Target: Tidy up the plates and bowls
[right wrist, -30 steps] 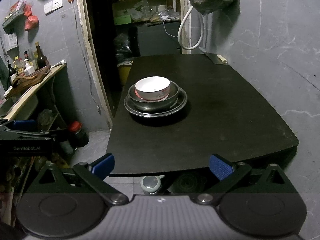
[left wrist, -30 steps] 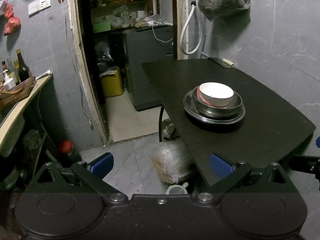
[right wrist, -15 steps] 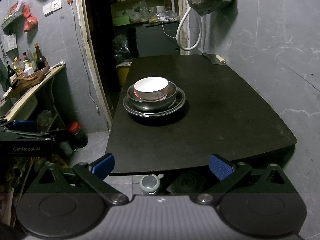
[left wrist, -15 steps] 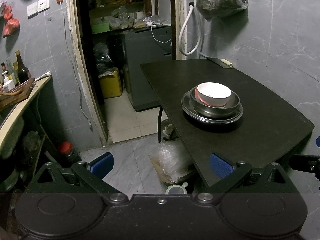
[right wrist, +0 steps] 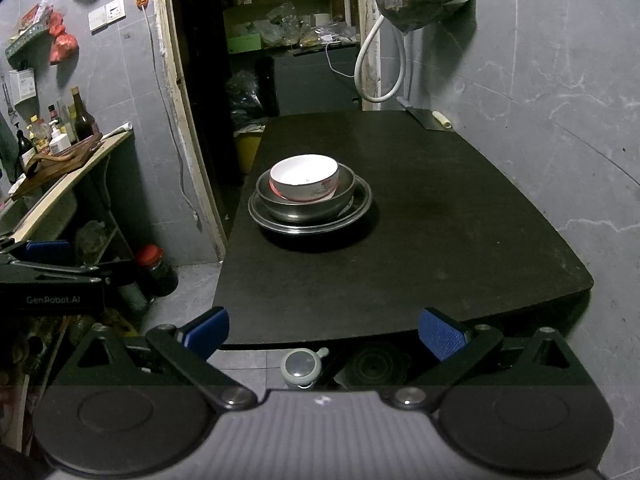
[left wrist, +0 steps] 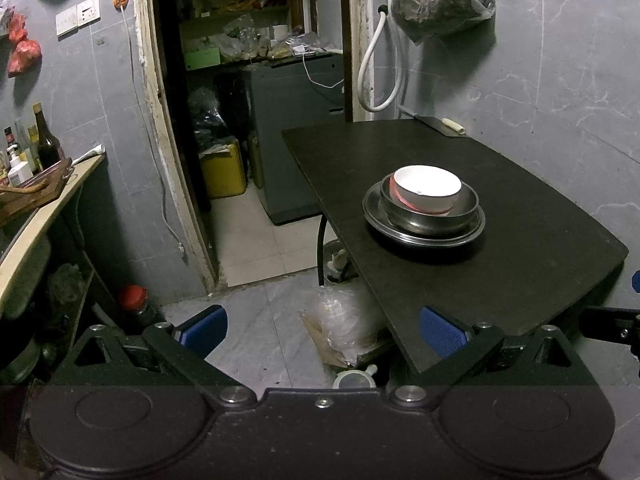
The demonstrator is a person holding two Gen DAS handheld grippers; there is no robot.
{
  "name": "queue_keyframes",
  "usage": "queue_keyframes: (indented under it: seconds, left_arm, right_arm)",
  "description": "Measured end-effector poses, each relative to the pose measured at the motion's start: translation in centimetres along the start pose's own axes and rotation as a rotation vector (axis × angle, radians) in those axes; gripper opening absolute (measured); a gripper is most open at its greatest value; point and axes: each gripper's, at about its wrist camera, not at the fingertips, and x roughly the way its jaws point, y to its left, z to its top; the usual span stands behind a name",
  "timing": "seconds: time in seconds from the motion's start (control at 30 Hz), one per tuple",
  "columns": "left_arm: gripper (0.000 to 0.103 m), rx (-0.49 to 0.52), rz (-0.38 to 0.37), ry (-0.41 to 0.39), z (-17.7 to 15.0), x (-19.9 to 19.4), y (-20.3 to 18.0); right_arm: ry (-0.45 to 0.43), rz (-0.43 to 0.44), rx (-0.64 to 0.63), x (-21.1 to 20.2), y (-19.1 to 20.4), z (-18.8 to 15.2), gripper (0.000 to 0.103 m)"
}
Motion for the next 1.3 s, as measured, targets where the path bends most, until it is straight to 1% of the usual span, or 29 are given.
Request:
queue_keyframes:
  seconds: [1.3]
  left_arm:
    - [0.102,0.009,-0.003,-0.005,-0.24,-0.43,-0.34]
  right_arm:
    - [-0.003,-0.001,0.001,-0.12,-0.18,-0.09,0.103]
